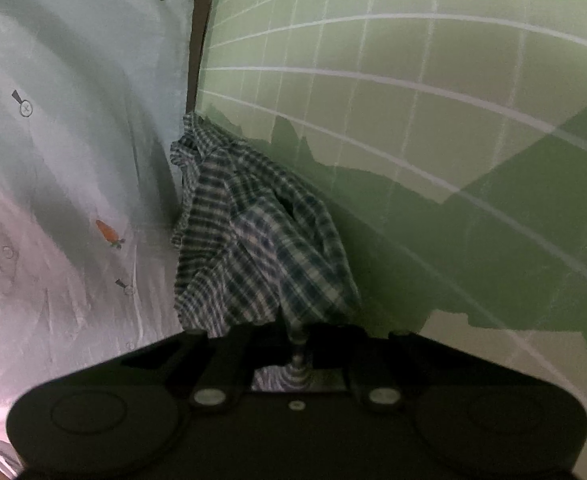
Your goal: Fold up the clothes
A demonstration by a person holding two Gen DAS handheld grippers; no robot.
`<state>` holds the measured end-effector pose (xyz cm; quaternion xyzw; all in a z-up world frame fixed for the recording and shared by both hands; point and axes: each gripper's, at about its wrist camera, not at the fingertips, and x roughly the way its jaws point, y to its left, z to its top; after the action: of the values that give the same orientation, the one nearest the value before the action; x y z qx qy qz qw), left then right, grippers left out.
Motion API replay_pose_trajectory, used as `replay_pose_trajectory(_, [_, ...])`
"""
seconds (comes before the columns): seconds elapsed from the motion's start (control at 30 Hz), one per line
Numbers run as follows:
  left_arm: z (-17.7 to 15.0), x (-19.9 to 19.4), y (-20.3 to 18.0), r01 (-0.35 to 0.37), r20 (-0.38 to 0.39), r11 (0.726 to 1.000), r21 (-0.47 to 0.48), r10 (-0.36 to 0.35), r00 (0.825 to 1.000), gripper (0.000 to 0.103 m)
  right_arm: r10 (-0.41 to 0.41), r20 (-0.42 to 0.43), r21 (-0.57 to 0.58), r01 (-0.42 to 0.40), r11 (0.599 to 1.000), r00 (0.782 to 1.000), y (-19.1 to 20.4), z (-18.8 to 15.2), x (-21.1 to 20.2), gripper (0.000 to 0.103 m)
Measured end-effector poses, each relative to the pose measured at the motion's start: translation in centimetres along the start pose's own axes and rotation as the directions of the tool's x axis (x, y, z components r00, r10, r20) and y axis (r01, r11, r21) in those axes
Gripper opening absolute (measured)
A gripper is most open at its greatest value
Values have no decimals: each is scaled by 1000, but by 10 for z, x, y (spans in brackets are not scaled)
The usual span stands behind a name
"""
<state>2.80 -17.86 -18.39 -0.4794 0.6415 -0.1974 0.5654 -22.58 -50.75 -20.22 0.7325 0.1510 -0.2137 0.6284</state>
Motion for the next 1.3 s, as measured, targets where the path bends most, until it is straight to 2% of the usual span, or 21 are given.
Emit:
replay_pose_trajectory(0.13, [-17,-22,16,24,24,999,-24,-23,999,5,-2,-22,2,2,1000,1000,-7,-11,-15,6])
replay_pose_trajectory(0.3, [-51,-53,28,54,50,998,-43,-52,997,5,-6,-79,40,10,999,997,-22,-26,-54,6])
replay_pose_trajectory(0.37, [-66,-67,32,71,54,994,-79,-67,996,5,-8,-99,22,10,1000,995,-20,-30,-73,6])
replay_pose_trajectory(0.47, [-91,-85,37,108,68,980,-169,-97,993,5,-12,-130,9,13,1000,991,-19,-36,-98,6])
replay_pose_trajectory(0.67, [-135,-126,44,137,91,957,-254,-118,989,5,-12,-180,42,20,999,984,-25,-51,-136,6])
replay_pose_trajectory(0.77, [-148,-132,54,151,94,926,-347,-126,988,5,-1,-196,91,20,996,981,-34,-51,-149,7])
replay_pose_trajectory(0.9, [-158,-137,63,146,82,858,-492,-122,989,5,26,-204,231,22,973,979,-43,-49,-159,7])
replay_pose_trajectory(0.97, [-159,-140,59,145,83,837,-528,-119,989,5,36,-204,275,22,961,978,-39,-49,-162,7])
replay_pose_trajectory(1.17, [-146,-131,22,151,100,823,-548,-115,988,5,39,-160,321,15,947,986,-4,-46,-158,7])
replay_pose_trajectory(1.3, [-129,-121,-4,190,114,811,-553,-152,982,5,76,-152,349,-19,937,985,26,-37,-140,9])
